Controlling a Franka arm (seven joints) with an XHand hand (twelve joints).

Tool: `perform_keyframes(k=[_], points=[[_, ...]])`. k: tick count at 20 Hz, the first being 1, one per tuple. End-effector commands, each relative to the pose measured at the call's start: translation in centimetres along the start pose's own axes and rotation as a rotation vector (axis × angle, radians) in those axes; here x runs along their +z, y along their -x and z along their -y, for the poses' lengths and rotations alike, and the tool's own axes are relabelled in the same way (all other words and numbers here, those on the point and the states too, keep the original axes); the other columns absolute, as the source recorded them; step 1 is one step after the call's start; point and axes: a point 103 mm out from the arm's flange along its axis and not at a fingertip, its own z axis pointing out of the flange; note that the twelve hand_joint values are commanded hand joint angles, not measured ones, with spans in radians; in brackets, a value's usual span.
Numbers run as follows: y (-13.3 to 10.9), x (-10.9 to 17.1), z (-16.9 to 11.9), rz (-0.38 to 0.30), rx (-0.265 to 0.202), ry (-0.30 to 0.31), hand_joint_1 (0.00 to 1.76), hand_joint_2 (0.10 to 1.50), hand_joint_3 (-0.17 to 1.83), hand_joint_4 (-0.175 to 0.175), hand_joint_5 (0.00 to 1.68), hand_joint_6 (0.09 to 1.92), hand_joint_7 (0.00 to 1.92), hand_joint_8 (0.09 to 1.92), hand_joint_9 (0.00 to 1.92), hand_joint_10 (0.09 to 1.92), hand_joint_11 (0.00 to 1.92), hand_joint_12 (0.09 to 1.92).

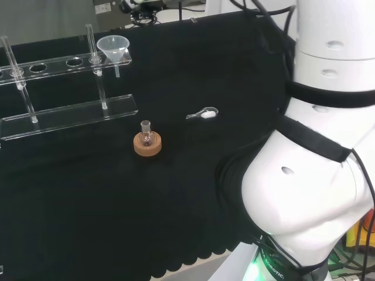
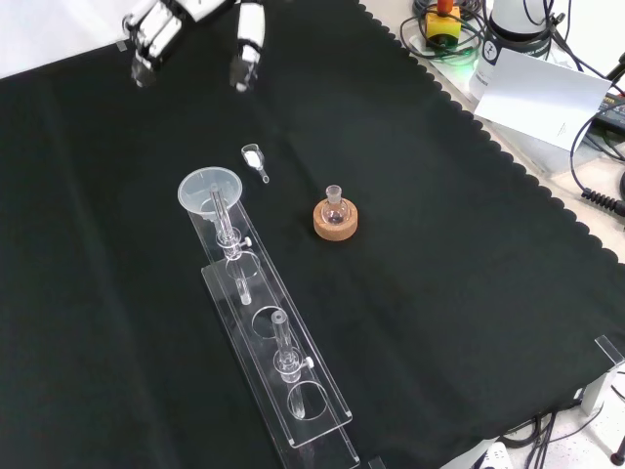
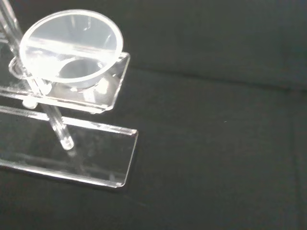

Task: Pick up the funnel from the transparent funnel stand.

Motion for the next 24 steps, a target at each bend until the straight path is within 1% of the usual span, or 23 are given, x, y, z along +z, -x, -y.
perform_keyframes(k=[1,6,13,17,21,24], points=[[-3.4,3.1,-2.1,0.044,-0.097,-0.110,0.42,0.81,0.18,-0.020,0.15,0.09,0.08,0.65,0.27,0.70,0.10,1.41],[-4.3,4.0,-2.8,0.042,-0.118,-0.110,0.42,0.80,0.17,-0.021,0.11,0.09,0.03,0.65,0.22,0.71,0.11,1.41],[-5.0,5.5,-3.4,0.043,-0.132,-0.109,0.42,0.80,0.16,-0.018,0.06,0.09,0.00,0.61,0.18,0.74,0.12,1.41],[-5.7,6.3,-4.1,0.051,-0.139,-0.098,0.42,0.78,0.15,-0.017,0.01,0.09,0.00,0.49,0.12,0.76,0.13,1.41],[-5.8,6.9,-4.8,0.055,-0.131,-0.089,0.42,0.77,0.13,-0.022,0.00,0.09,0.00,0.37,0.05,0.79,0.14,1.42],[-5.6,7.2,-5.2,0.056,-0.126,-0.093,0.42,0.77,0.11,-0.028,0.00,0.09,0.00,0.28,0.01,0.75,0.11,1.43]])
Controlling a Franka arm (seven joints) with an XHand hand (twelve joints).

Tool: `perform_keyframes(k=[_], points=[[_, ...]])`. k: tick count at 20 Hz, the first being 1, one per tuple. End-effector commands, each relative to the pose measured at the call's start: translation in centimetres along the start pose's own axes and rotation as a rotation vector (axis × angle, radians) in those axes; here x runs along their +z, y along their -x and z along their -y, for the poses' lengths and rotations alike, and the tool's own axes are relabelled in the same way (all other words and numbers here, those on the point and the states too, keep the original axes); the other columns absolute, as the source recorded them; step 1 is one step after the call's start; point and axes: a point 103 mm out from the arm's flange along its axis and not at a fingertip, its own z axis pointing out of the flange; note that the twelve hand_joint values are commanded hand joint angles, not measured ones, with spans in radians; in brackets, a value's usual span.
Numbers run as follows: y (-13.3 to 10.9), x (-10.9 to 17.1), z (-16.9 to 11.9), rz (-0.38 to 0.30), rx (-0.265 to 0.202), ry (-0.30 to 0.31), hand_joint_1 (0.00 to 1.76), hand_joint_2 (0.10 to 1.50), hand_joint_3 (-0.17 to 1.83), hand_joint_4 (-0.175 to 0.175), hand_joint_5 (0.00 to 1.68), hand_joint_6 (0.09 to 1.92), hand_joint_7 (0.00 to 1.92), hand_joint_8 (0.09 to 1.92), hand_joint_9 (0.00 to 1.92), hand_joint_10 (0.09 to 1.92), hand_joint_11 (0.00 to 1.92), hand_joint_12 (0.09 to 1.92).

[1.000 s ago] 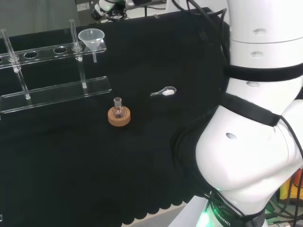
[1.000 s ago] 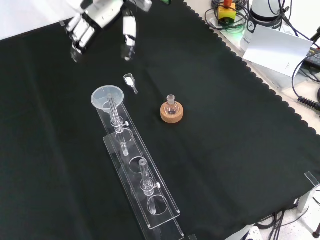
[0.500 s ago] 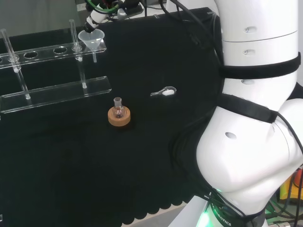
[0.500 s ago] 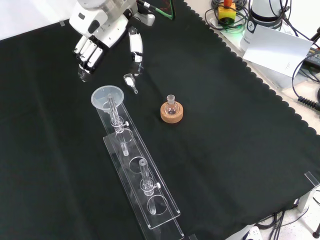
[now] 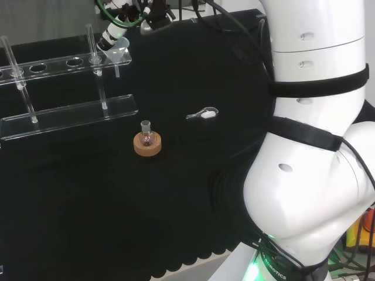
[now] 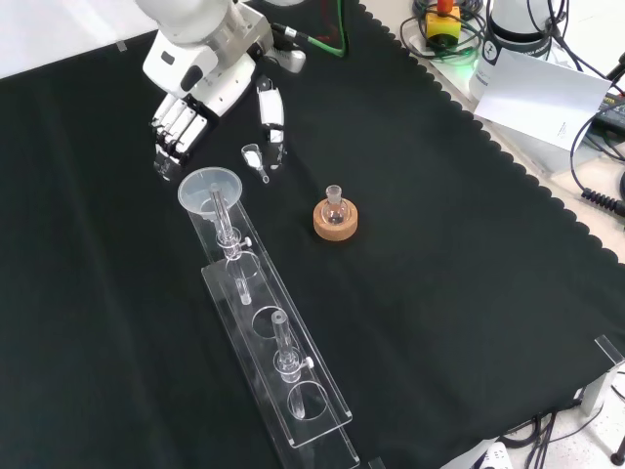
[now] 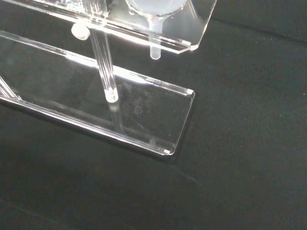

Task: Pick up the funnel from the transparent funnel stand.

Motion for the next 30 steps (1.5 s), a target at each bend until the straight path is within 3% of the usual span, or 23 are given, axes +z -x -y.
perform_keyframes(k=[1,13,18,30], points=[[0.3,0.8,-0.9,0.005,0.011,-0.002,0.42,0.77,0.11,-0.029,0.00,0.09,0.00,0.27,0.00,0.72,0.10,1.43],[0.7,2.0,-2.1,0.015,0.014,0.014,0.42,0.77,0.08,-0.035,0.00,0.09,0.00,0.31,0.00,0.71,0.03,1.46],[0.6,2.3,-2.7,0.010,0.008,-0.006,0.42,0.77,0.07,-0.036,0.00,0.09,0.00,0.41,0.02,0.83,0.07,1.45],[0.0,2.5,-3.9,0.020,-0.007,-0.047,0.41,0.77,0.06,-0.040,0.00,0.09,0.00,0.42,0.03,0.85,0.11,1.44]])
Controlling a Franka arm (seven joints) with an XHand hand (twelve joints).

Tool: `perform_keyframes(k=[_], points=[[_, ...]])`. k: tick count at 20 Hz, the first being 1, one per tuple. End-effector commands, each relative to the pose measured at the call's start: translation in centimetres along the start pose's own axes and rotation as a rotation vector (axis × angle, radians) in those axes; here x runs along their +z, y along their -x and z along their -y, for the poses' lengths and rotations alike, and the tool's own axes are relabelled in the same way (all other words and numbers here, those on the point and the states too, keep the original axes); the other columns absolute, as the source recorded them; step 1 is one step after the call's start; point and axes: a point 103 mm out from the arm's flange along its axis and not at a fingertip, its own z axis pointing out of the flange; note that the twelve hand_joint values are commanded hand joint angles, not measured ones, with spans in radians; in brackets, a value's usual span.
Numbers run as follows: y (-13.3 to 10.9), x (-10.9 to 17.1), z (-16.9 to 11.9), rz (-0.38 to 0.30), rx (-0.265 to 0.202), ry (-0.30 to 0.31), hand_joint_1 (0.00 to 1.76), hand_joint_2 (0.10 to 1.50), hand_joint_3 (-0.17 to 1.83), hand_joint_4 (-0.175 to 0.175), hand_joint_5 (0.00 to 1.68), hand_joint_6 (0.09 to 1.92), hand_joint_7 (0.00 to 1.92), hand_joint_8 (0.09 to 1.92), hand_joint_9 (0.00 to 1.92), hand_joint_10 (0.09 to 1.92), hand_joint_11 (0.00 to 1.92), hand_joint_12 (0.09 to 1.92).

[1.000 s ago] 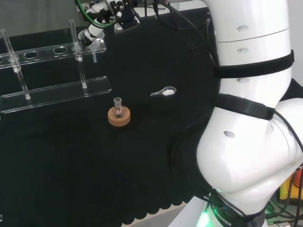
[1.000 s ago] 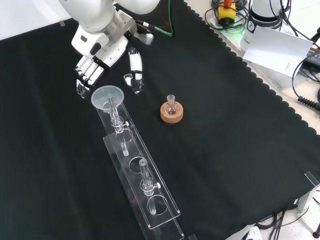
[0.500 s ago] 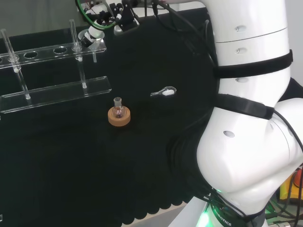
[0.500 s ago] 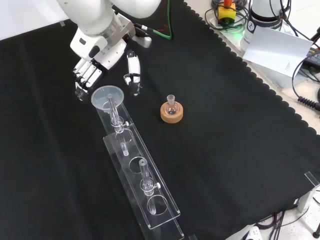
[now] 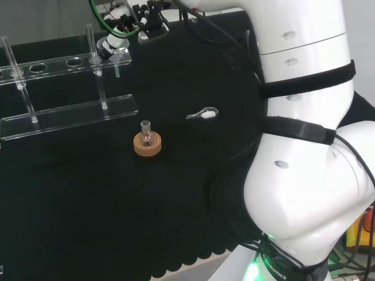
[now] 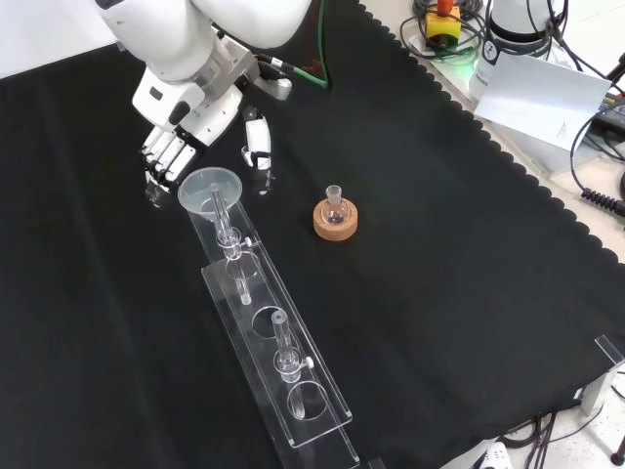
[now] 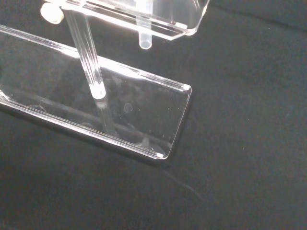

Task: Pick up the funnel from the transparent funnel stand.

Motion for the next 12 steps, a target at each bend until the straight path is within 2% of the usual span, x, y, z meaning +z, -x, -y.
perform_keyframes(k=[1,12], points=[[-0.47,0.37,-0.41,0.010,-0.008,-0.023,0.41,0.77,0.06,-0.040,0.00,0.09,0.00,0.42,0.03,0.85,0.11,1.44],[-0.67,0.90,-0.90,0.043,0.001,-0.028,0.41,0.77,0.05,-0.041,0.00,0.09,0.00,0.41,0.03,0.85,0.12,1.44]])
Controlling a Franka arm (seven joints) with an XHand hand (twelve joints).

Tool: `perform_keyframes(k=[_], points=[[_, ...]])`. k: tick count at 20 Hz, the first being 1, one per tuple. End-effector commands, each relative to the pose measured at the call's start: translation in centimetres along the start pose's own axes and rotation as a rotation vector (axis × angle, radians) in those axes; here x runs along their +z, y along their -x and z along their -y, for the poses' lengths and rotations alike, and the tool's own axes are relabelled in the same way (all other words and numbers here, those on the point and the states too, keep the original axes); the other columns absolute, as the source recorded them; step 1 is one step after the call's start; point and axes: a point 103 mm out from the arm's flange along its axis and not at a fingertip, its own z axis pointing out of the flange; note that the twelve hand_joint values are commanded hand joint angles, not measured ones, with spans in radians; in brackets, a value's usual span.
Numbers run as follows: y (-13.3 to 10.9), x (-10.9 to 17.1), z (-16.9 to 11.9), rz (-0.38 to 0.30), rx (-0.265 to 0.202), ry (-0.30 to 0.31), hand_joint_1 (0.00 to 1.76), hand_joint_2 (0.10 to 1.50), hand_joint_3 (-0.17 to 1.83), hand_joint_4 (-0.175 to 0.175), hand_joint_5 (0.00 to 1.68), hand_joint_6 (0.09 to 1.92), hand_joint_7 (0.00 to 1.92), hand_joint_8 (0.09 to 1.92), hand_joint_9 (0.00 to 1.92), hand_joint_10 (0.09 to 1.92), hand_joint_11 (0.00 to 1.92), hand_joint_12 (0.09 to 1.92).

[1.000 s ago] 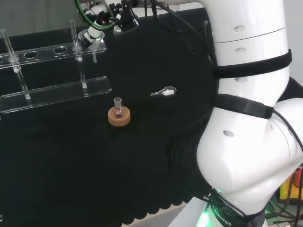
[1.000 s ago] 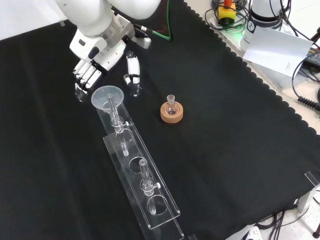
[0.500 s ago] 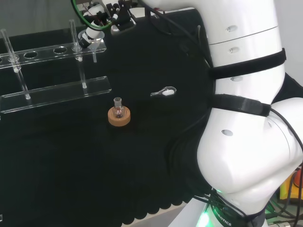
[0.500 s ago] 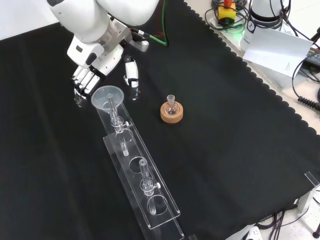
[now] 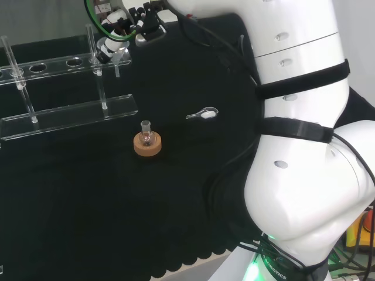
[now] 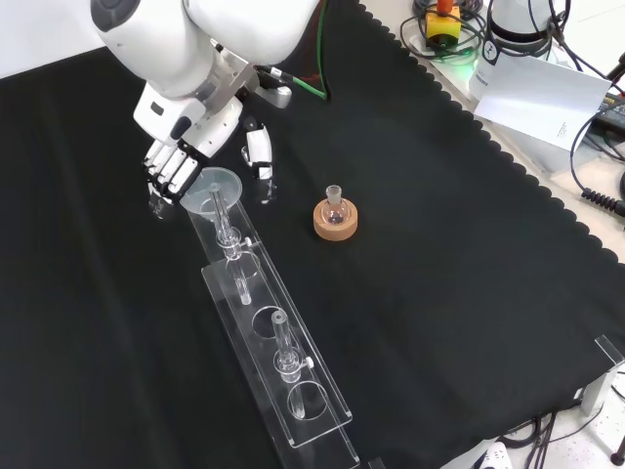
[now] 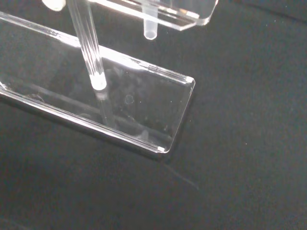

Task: Pick up the funnel from the transparent funnel stand.

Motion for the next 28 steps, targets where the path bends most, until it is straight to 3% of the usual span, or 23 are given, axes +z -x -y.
perform_keyframes(k=[1,9,17,23,28], points=[[-0.1,0.2,-0.2,0.019,0.007,0.004,0.42,0.77,0.05,-0.042,0.00,0.09,0.00,0.41,0.03,0.85,0.12,1.44],[0.0,0.3,-0.3,0.044,0.013,-0.001,0.48,0.78,0.06,-0.045,0.00,0.09,0.00,0.47,0.07,0.85,0.13,1.43],[-0.2,0.3,-0.6,0.080,0.023,0.029,0.63,0.81,0.08,-0.059,0.04,0.09,0.02,0.67,0.33,0.74,0.20,1.39],[-0.4,-0.2,-0.7,0.116,0.040,0.074,0.72,0.81,0.15,-0.070,0.20,0.09,0.27,0.70,0.60,0.63,0.32,1.34],[-0.6,-1.0,-0.4,0.152,0.063,0.116,0.77,0.80,0.24,-0.044,0.49,0.10,0.46,0.70,0.73,0.59,0.41,1.29]])
